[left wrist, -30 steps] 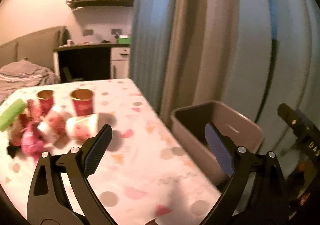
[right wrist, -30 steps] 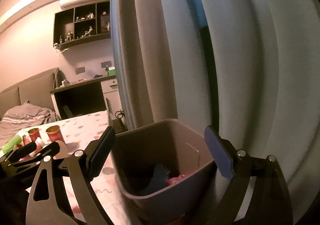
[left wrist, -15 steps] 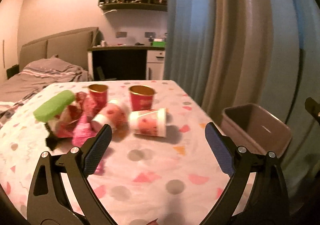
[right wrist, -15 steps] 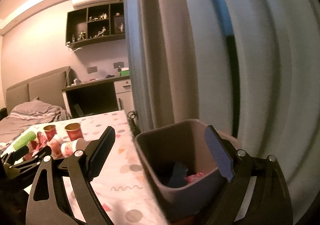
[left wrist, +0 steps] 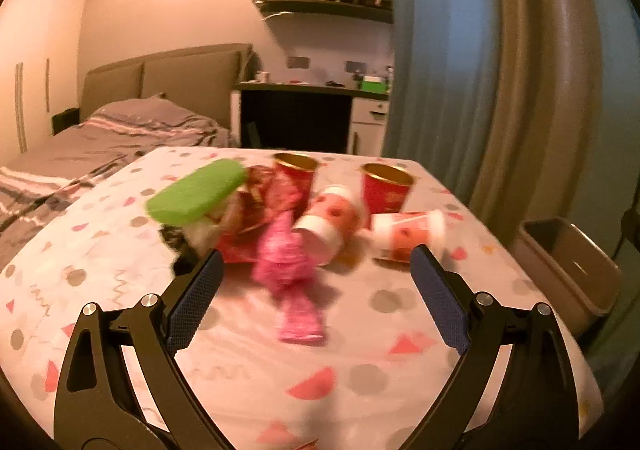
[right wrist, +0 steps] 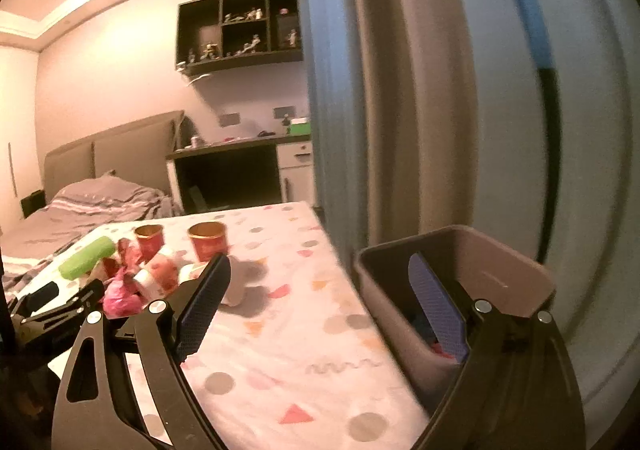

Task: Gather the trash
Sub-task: 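Move both open tools back toward the remaining trash on the table, then grasp the pink plastic bag with the left tool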

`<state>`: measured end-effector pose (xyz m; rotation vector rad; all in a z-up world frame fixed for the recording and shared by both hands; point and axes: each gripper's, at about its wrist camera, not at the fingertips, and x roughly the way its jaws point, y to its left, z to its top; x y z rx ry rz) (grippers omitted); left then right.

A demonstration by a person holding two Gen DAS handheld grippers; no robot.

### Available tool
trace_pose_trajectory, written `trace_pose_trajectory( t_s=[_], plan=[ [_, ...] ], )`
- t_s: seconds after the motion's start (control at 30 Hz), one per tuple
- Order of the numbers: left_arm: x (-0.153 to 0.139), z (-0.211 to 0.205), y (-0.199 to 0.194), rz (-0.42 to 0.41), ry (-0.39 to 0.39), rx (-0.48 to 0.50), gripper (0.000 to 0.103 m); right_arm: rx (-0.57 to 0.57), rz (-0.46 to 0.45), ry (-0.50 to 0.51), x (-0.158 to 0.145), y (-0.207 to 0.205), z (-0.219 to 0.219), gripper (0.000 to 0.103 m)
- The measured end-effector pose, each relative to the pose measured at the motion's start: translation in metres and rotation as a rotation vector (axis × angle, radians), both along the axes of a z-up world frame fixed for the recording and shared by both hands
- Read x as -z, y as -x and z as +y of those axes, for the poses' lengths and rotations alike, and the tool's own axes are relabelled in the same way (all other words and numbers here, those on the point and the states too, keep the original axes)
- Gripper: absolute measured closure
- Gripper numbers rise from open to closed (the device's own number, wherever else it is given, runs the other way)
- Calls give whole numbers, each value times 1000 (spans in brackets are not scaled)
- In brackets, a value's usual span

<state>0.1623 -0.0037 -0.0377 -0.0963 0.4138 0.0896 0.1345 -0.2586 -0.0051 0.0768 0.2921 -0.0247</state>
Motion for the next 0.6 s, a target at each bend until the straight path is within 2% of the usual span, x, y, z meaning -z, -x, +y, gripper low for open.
trace_pose_trajectory(
  t_s=[0.23,0.47,0.6],
  plan=[
    [5,31,-6,26,16,-52,11,-64,19,7,6,-14,31,16],
    [11,39,-34,91,65,-10,11,-102,28,5,6,-28,46,16],
    [20,37,-51,140,58,-2,11,-109,38,0,7,-35,47,16]
  ],
)
